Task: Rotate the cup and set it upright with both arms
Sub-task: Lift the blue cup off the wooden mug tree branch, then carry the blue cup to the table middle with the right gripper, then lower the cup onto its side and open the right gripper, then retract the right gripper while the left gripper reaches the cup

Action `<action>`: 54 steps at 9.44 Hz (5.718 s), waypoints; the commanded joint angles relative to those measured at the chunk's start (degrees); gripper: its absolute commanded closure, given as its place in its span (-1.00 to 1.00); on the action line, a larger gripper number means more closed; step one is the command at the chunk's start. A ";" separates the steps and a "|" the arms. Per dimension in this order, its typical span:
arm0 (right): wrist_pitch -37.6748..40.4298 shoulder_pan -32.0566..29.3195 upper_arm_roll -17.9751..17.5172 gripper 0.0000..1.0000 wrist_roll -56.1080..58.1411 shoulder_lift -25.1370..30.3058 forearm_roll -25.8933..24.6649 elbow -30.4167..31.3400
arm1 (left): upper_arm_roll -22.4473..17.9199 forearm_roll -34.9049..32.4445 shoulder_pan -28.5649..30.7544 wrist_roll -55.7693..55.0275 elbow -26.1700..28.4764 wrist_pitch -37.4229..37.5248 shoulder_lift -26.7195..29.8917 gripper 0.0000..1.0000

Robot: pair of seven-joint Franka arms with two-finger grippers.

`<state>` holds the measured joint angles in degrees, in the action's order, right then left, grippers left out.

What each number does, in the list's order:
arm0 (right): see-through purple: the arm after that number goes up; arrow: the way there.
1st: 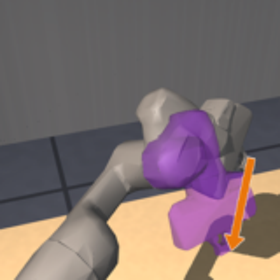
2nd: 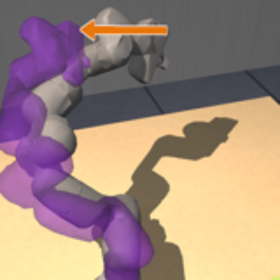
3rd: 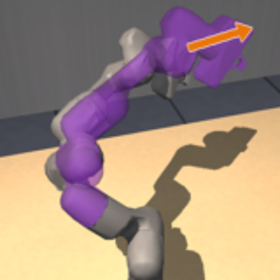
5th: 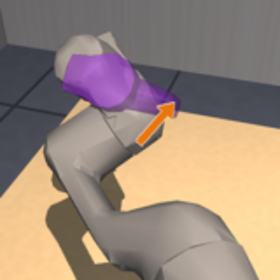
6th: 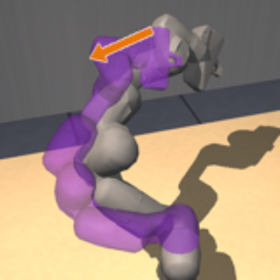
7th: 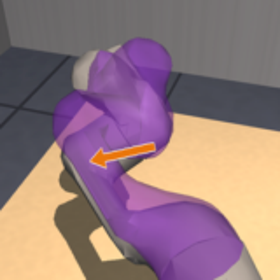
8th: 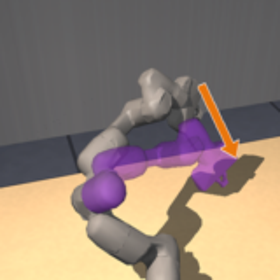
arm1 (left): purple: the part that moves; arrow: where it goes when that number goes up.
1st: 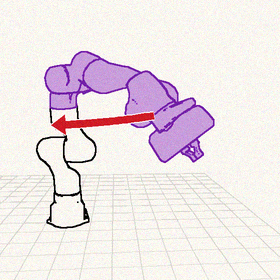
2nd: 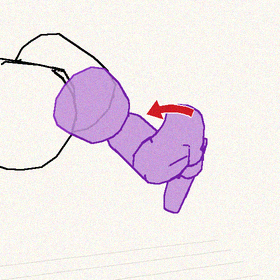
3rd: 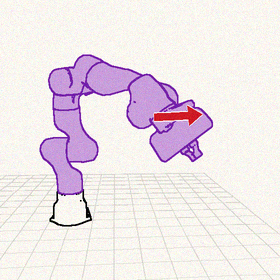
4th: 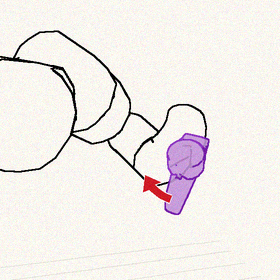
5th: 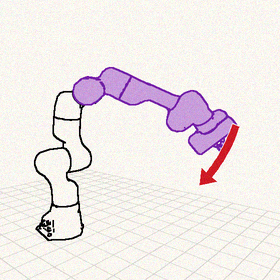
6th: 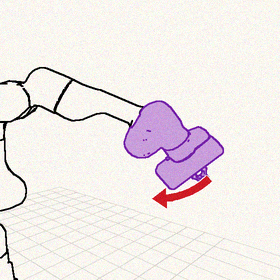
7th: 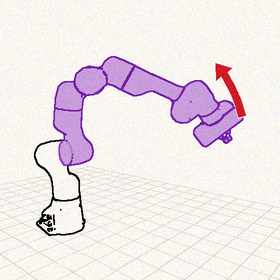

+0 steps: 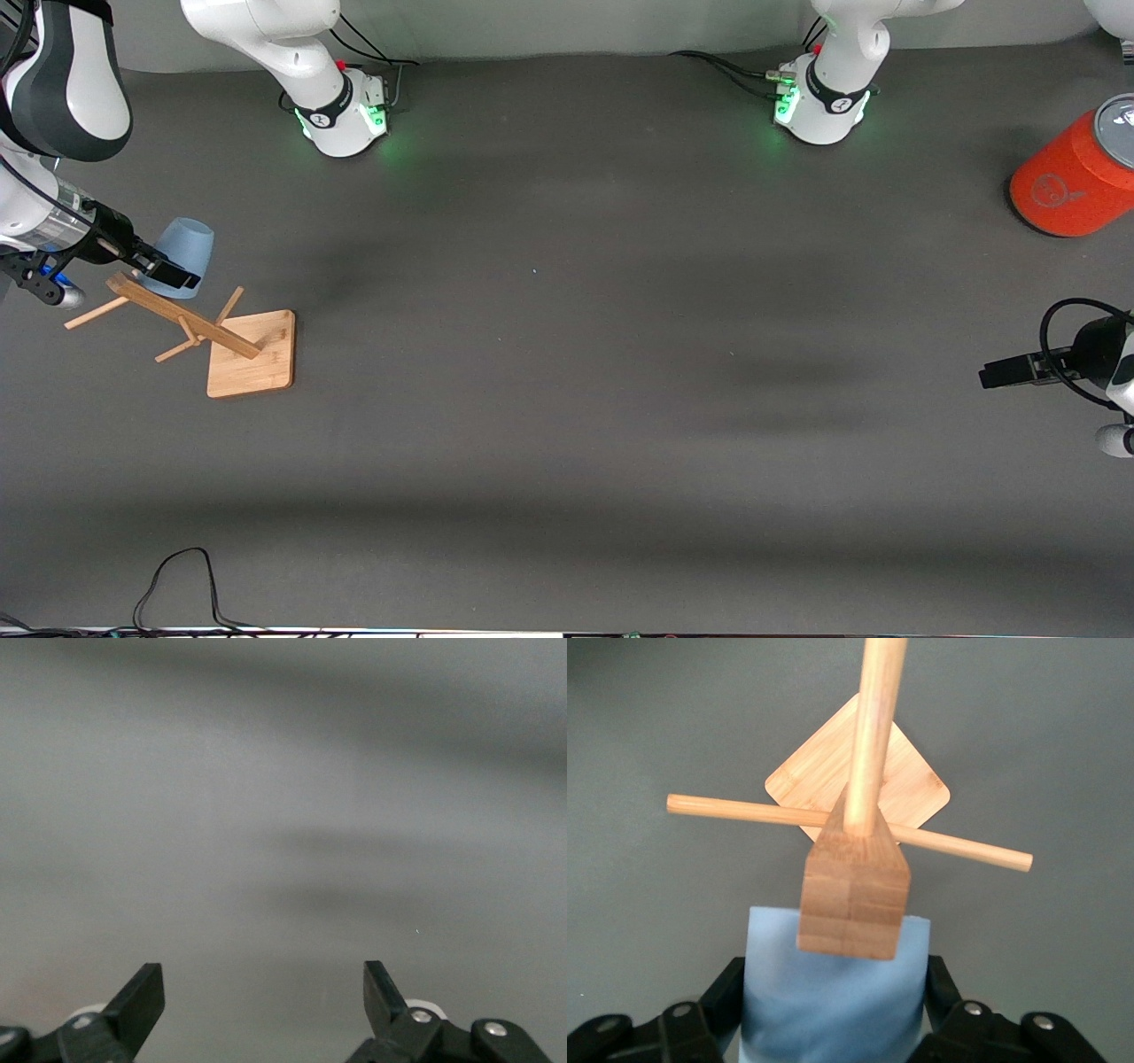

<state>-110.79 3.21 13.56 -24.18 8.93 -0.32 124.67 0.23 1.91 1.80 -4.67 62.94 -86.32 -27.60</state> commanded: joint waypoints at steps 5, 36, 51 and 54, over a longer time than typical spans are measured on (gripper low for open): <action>13.11 4.86 -0.38 0.21 -10.86 10.30 0.41 0.32 | -0.32 0.73 -0.04 0.98 -0.19 0.63 0.18 -1.00; 6.25 61.57 -1.08 -1.00 -124.63 -60.81 6.64 -61.74 | -0.32 0.99 -0.04 0.98 -0.10 0.63 0.27 -1.00; 31.69 6.40 -8.29 -1.00 -12.01 -7.70 4.90 -31.24 | -0.32 0.03 -27.76 -39.98 -0.10 3.62 0.10 -1.00; 26.69 3.47 -7.32 -1.00 5.06 -8.40 2.17 -31.50 | -0.32 -2.59 -38.32 -47.78 1.21 3.62 -0.95 -1.00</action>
<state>-81.88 6.89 6.34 -24.80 -0.11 3.36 92.30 1.12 1.37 -32.77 -49.96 63.39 -83.44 -28.04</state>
